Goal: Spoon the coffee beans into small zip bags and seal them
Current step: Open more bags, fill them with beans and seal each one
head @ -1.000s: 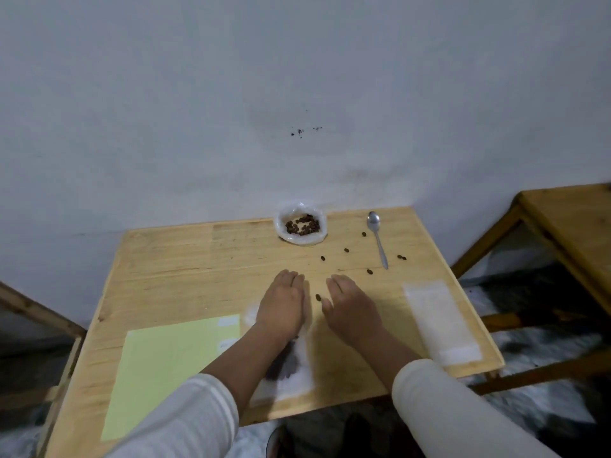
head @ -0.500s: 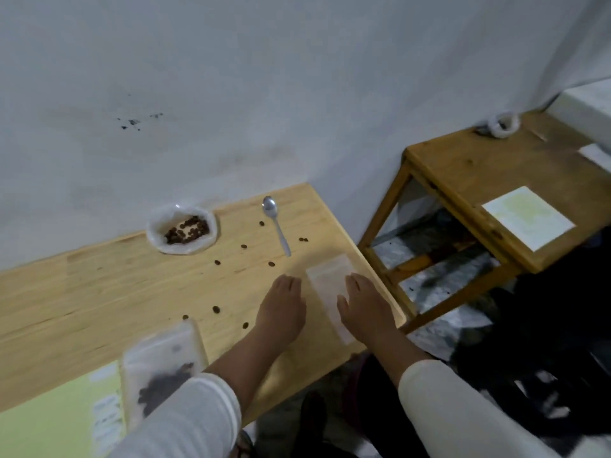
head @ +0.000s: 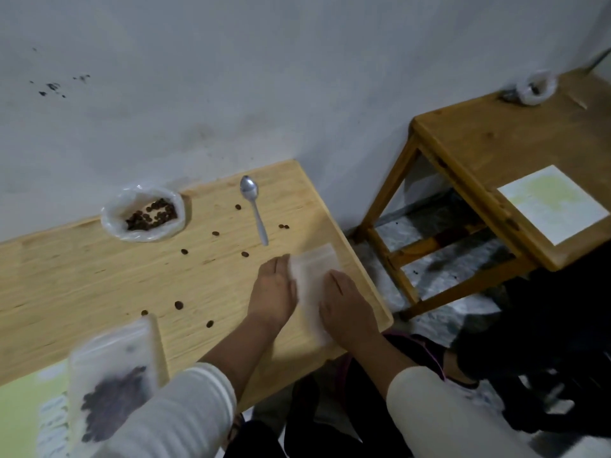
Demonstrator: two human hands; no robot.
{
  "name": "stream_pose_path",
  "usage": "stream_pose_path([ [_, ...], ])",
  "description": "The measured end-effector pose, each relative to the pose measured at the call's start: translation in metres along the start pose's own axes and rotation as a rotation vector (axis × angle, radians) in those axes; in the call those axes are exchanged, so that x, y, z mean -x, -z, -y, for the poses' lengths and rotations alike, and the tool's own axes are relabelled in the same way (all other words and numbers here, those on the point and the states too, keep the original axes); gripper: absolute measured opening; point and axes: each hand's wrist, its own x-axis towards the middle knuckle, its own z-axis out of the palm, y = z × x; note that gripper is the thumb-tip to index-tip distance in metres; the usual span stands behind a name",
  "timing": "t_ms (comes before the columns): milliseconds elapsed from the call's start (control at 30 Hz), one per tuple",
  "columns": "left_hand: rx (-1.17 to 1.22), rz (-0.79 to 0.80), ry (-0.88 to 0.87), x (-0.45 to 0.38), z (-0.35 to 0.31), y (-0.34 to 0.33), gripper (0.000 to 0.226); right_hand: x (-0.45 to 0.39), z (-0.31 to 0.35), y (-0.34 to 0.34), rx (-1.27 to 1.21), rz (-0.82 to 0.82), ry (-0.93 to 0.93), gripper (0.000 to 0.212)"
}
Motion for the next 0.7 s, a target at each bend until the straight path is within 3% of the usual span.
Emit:
stream_pose_path([
  [133,0.183,-0.099,0.04,0.001,-0.012,0.01,0.039,0.001,-0.004,0.0,0.026,-0.013,0.03,0.052],
  [267,0.279,-0.099,0.044,-0.002,-0.018,0.015,0.023,-0.001,-0.01,-0.001,-0.014,-0.016,0.024,0.055],
  [400,0.376,-0.106,0.14,0.0,-0.02,0.017,0.024,-0.003,-0.012,-0.001,-0.103,-0.069,0.032,0.05],
  [500,0.417,-0.094,0.221,0.0,-0.022,0.02,0.023,-0.003,-0.01,0.011,-0.183,-0.066,0.056,0.06],
  [600,0.464,-0.099,0.289,-0.003,-0.022,0.025,0.012,-0.006,-0.013,0.015,-0.208,-0.044,0.057,0.05],
  [700,0.487,-0.075,0.311,-0.004,-0.021,0.028,0.022,-0.005,-0.014,0.016,-0.226,-0.024,0.039,0.048],
])
